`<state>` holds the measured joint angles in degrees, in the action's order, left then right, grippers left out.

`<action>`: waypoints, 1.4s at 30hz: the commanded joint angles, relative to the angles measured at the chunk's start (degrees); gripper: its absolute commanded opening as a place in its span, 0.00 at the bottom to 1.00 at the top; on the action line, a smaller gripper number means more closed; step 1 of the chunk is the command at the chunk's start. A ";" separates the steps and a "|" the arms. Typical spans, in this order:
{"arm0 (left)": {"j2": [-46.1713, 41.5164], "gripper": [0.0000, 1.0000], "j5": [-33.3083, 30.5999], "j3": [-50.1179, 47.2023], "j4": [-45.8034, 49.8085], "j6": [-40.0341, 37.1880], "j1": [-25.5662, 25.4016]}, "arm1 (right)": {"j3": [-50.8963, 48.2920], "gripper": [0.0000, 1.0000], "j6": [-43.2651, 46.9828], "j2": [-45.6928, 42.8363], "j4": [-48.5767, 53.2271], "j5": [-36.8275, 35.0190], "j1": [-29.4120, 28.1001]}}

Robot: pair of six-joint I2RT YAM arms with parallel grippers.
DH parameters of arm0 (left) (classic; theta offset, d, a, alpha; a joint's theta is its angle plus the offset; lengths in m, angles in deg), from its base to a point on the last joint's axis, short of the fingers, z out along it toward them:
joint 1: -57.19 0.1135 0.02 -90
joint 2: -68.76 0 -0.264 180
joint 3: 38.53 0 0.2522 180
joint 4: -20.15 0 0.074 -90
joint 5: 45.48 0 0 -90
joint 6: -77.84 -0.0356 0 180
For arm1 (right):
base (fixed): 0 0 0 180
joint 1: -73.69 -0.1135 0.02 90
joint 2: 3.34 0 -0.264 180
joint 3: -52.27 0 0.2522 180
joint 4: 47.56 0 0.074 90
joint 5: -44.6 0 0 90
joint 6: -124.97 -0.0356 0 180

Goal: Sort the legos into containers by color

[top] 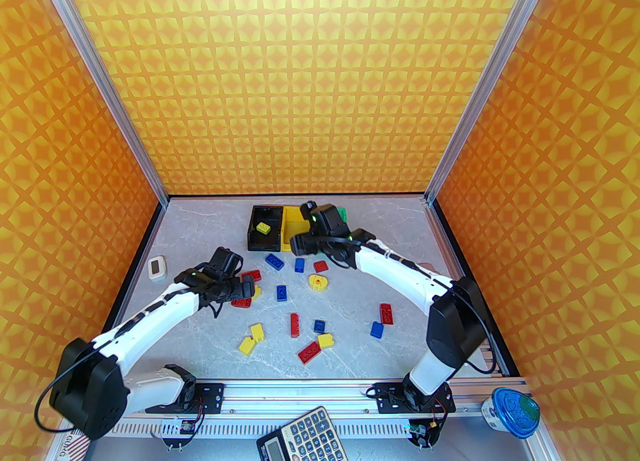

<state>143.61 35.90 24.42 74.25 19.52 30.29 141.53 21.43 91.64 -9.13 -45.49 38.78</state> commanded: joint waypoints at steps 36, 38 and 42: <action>30.35 0.72 2.80 19.49 -5.33 6.43 -16.43 | -13.23 0.59 -3.95 -16.45 3.54 -10.36 5.42; 31.24 0.69 2.75 19.96 -5.19 6.24 -16.35 | -13.16 0.59 -3.79 -16.58 3.79 -10.46 5.58; 32.59 0.63 2.77 20.84 -4.85 5.86 -16.34 | -13.33 0.57 -3.69 -16.97 3.98 -10.84 5.68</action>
<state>175.06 37.82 43.24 69.20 26.19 14.10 128.88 17.65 76.45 -6.09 -54.70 44.22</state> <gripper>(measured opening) 0.640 0.578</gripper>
